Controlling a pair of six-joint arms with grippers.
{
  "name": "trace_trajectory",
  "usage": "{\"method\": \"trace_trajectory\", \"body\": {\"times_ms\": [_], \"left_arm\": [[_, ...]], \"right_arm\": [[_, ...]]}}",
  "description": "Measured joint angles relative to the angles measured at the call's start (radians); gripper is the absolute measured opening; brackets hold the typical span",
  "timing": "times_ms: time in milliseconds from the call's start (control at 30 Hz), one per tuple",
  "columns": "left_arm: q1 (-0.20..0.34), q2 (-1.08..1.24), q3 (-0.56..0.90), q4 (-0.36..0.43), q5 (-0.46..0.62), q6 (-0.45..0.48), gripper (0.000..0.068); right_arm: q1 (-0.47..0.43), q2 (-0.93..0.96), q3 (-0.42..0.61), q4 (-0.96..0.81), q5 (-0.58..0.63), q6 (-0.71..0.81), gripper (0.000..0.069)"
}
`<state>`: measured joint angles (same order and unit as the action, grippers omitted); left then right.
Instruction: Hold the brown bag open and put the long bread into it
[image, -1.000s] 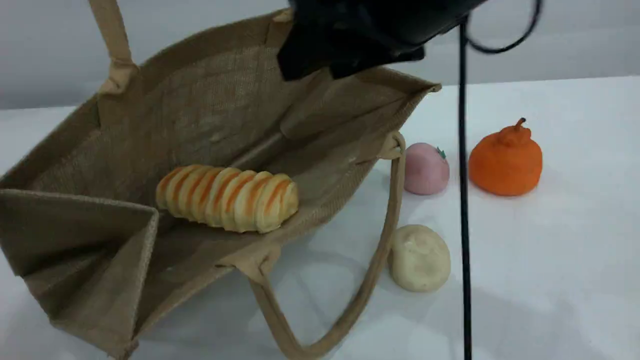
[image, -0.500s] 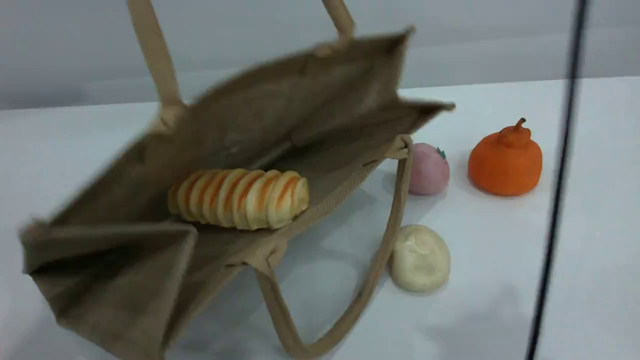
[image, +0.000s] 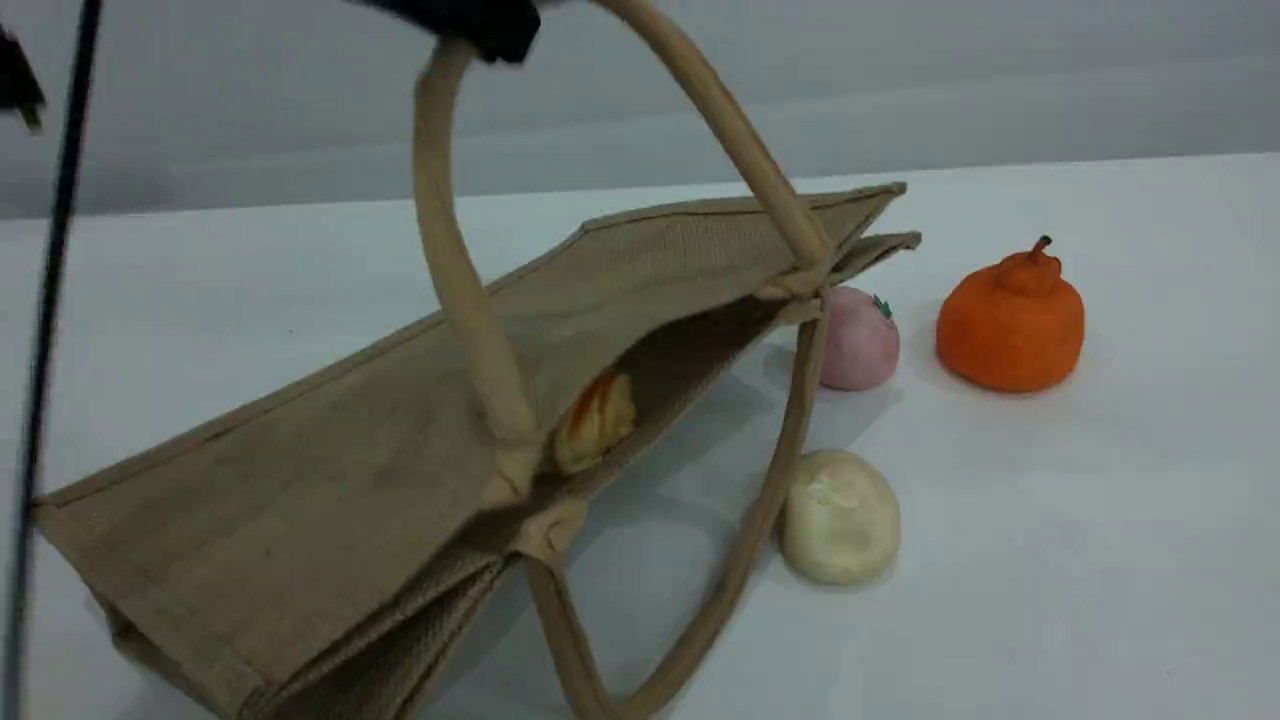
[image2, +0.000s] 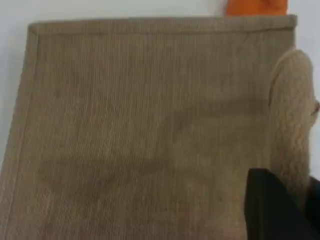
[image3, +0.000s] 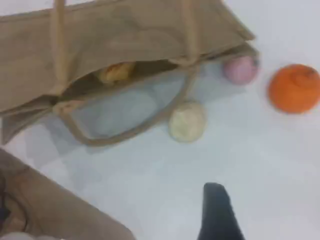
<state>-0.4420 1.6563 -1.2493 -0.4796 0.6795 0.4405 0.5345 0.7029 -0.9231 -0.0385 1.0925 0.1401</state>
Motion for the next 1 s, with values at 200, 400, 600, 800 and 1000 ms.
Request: {"method": "trace_trajectory", "body": {"times_ms": [200,400,600,800,1000], "left_arm": [[0.0,0.0,0.086,-0.009,-0.05,0.0,0.0093],[0.0,0.002,0.154,-0.014,-0.093,0.003,0.0199],[0.0,0.058,0.172,-0.022,-0.14,0.008,0.0412],[0.0,0.118,0.171,-0.014,-0.104,0.031,0.0459],[0.0,0.052,0.171,-0.012,-0.046,0.053,0.0461]], "right_arm": [[0.0,-0.106,0.0,-0.044,0.094,0.078,0.0384],[0.0,-0.114,0.0,-0.047,0.131,0.094,0.0384],[0.0,-0.114,-0.002,-0.101,0.129,0.094,0.0384],[0.0,-0.124,-0.002,-0.097,0.129,0.094,0.0384],[0.0,-0.21,-0.002,-0.099,0.129,0.094,0.0384]]}}
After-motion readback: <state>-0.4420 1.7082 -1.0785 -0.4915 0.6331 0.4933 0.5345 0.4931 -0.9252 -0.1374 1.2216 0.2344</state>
